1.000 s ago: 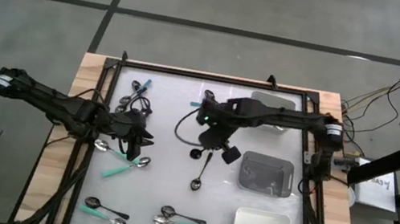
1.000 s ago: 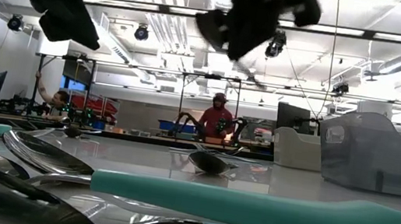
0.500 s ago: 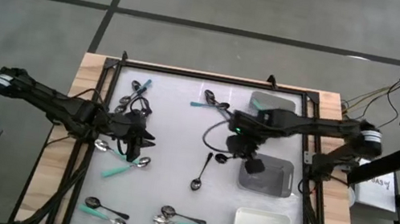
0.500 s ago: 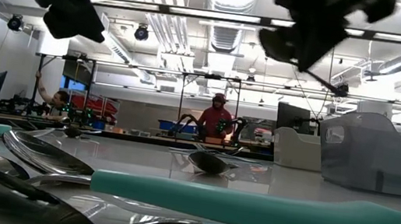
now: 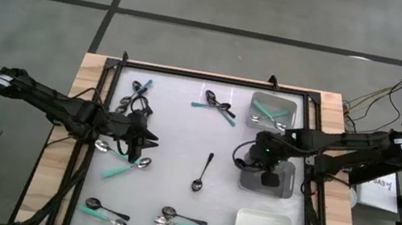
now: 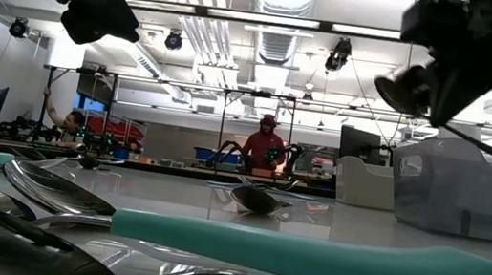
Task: Sort silverware by color (type)
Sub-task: Put the black spoon into the black bin, then put the light blue spoon into the gray bin
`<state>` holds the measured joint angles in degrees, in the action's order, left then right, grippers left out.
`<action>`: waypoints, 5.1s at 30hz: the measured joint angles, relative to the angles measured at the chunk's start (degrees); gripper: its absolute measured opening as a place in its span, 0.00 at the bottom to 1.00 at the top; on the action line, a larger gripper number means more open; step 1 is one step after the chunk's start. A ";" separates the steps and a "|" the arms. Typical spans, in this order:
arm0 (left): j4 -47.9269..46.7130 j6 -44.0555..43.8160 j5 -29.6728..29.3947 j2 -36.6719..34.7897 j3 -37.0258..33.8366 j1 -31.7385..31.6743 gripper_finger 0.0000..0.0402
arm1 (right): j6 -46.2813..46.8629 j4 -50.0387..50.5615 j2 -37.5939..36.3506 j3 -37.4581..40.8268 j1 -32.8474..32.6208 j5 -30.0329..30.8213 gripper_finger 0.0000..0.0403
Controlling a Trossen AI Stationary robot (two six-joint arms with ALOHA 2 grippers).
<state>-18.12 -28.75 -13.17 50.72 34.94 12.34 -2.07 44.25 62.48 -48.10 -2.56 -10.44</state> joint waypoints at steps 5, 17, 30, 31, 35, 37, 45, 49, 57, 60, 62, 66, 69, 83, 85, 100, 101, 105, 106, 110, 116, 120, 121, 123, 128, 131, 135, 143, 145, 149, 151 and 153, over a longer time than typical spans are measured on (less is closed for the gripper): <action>1.86 0.02 0.00 0.00 0.00 0.00 0.22 | 6.14 0.02 -0.96 2.46 -0.21 -0.03 0.02; 2.46 0.39 0.00 0.00 0.00 0.00 0.22 | 25.04 0.47 1.04 2.49 -0.20 -0.02 0.13; 2.29 0.39 0.00 -0.02 0.00 0.00 0.22 | 25.06 -19.24 3.49 2.49 -1.08 -4.28 0.24; 2.20 0.39 0.00 -0.01 0.00 0.00 0.22 | 25.08 -21.55 4.51 2.49 -1.59 -4.81 0.24; 2.16 0.39 0.02 0.00 0.00 0.00 0.22 | 24.60 -27.36 10.58 1.16 -4.29 -5.11 0.24; 2.14 0.39 0.04 -0.02 0.02 0.00 0.22 | 24.01 -27.67 14.42 -0.90 -5.08 -5.11 0.24; 1.51 0.39 0.22 0.00 0.02 0.02 0.22 | 7.01 -20.25 28.70 -12.98 -5.82 -5.01 0.20; 0.52 0.34 0.63 0.00 0.02 0.13 0.22 | -0.81 -17.01 34.61 -18.86 -6.12 -5.03 0.15; -0.83 -0.02 1.74 0.00 0.02 0.49 0.22 | 5.29 -11.63 44.15 -29.47 -6.69 -9.80 0.13; -1.18 -0.04 3.02 -0.02 0.02 0.50 0.22 | 5.09 -8.98 46.07 -31.79 -7.36 -10.12 0.13; -1.50 -0.05 3.32 0.00 0.02 0.53 0.22 | 5.05 -9.11 46.66 -32.53 -7.79 -10.16 0.13; -1.77 -0.06 3.32 -0.02 0.04 0.82 0.22 | 5.75 -8.92 47.56 -33.77 -8.65 -10.18 0.13; -1.57 -0.35 3.32 0.00 0.04 0.93 0.22 | 6.78 -9.03 47.99 -35.07 -9.46 -10.16 0.13; 7.83 -1.40 3.08 0.90 0.07 0.96 0.22 | 11.98 -21.60 50.07 -35.96 -17.93 -10.18 0.13; 8.21 -1.93 3.10 0.94 0.07 0.96 0.22 | 11.94 -22.80 50.94 -35.96 -19.24 -9.15 0.13; 9.29 -5.29 3.23 1.40 0.07 1.01 0.22 | 8.61 -26.18 55.53 -37.25 -22.45 -6.13 0.13; 9.26 -5.22 3.23 1.40 0.07 1.01 0.22 | 8.25 -26.06 55.42 -37.35 -22.48 -4.94 0.14; 9.32 -4.81 3.27 1.47 0.07 1.01 0.22 | 6.31 -26.14 54.89 -38.32 -22.43 -3.90 0.17; 9.29 -4.73 3.29 1.48 0.07 1.01 0.22 | 5.85 -26.19 54.85 -38.60 -22.42 -3.91 0.19; 9.13 -3.67 4.54 1.42 0.07 1.01 0.22 | 3.48 -26.32 54.85 -38.91 -22.45 -3.91 0.29; 9.08 -3.50 4.78 1.47 0.07 1.01 0.22 | 10.23 -27.16 54.85 -38.91 -22.43 -3.91 0.35; 9.08 -3.28 4.76 1.49 0.07 1.01 0.22 | 11.08 -28.83 54.85 -38.92 -22.74 -2.87 0.33; 9.08 -3.28 4.79 1.49 0.07 1.01 0.22 | 10.53 -28.84 54.87 -38.93 -22.90 -2.84 0.32; 9.08 -3.28 4.78 1.49 0.07 1.01 0.22 | 9.54 -28.80 55.27 -38.97 -23.08 -2.88 0.31; 9.08 -3.32 4.81 1.49 0.07 1.01 0.22 | 9.56 -28.73 57.20 -38.95 -23.33 -2.88 0.29; 9.08 -3.43 4.81 1.49 0.07 1.01 0.22 | 9.59 -28.73 57.54 -38.95 -23.42 -0.94 0.29; 9.09 -3.32 4.81 1.52 0.05 1.01 0.22 | 9.54 -28.72 57.59 -38.95 -23.50 4.49 0.28; 9.08 -3.30 4.81 1.55 0.05 1.01 0.22 | 8.86 -28.68 57.59 -38.95 -23.44 5.13 0.23; 9.08 -3.30 4.81 1.55 0.04 1.03 0.22 | 8.86 -28.65 57.59 -38.95 -23.44 5.11 0.21; 9.08 -3.23 4.81 1.55 0.04 1.01 0.22 | 8.87 -28.59 57.59 -38.95 -23.44 5.06 0.17; 9.08 -2.70 4.81 1.55 0.04 1.01 0.22 | 8.53 -28.59 57.59 -38.95 -23.44 4.34 0.14; 9.08 -2.29 4.81 1.55 0.04 1.02 0.22 | 8.27 -28.61 57.59 -38.95 -23.44 3.97 0.10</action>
<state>-9.04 -31.04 -8.36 52.27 34.98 13.35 6.20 15.64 120.07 -87.05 -26.00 -6.47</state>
